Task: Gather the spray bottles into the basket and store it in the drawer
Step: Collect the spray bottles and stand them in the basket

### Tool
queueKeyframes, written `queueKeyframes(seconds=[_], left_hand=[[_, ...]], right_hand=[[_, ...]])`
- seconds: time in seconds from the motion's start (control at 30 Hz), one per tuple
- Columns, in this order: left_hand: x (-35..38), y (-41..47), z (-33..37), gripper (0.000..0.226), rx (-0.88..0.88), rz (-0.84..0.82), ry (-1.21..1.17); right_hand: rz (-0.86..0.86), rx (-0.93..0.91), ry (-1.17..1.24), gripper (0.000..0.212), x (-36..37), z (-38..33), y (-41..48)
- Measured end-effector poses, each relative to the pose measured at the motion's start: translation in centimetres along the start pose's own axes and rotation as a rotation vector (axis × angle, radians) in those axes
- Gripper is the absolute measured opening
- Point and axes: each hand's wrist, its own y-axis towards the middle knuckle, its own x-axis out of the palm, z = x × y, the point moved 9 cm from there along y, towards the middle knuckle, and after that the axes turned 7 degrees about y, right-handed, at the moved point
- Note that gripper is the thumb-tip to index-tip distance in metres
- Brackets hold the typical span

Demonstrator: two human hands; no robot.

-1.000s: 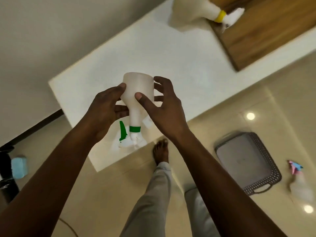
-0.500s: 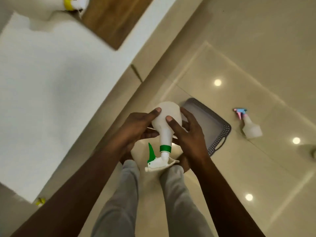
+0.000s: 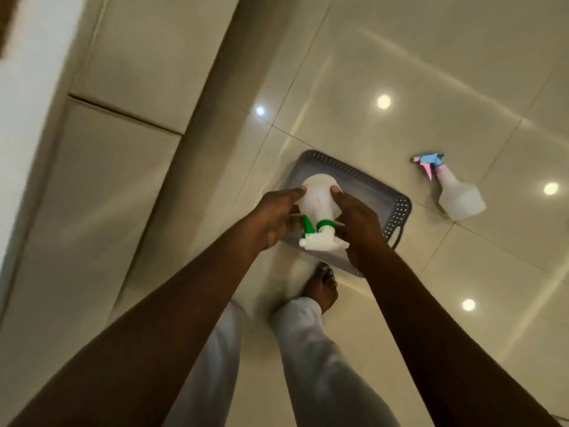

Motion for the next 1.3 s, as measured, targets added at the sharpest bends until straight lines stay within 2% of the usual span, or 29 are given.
queueKeyframes(seconds=[0.13, 0.27, 0.53, 0.8, 0.97, 1.17, 1.3], left_hand=[[-0.1, 7.2, -0.6, 0.039, -0.016, 0.036, -0.041], [-0.2, 11.3, -0.9, 0.035, -0.025, 0.090, -0.090], [1.6, 14.3, -1.2, 0.040, 0.006, 0.101, -0.112], [1.1, 14.5, -0.5, 0.039, 0.061, 0.095, -0.074], [-0.4, 10.9, -1.5, 0.032, 0.019, 0.182, -0.004], [-3.3, -0.6, -2.7, 0.032, 0.044, 0.184, 0.013], [-7.0, -9.4, -0.3, 0.033, 0.126, 0.248, 0.045]], right_hand=[[-0.031, 0.158, 0.087, 0.065, 1.2, 2.1, 8.6], [-0.064, 0.226, 0.122, 0.064, 2.6, 2.6, 13.0], [-0.086, 0.231, 0.089, 0.059, 2.4, 2.3, 15.6], [-0.112, 0.182, -0.097, 0.056, 2.6, 1.9, 17.2], [-0.019, 0.229, -0.119, 0.062, 0.1, 3.0, 13.8], [0.078, 0.280, -0.162, 0.048, -2.5, 4.9, 3.2], [-0.030, 0.188, -0.317, 0.045, 0.9, 2.8, -5.8]])
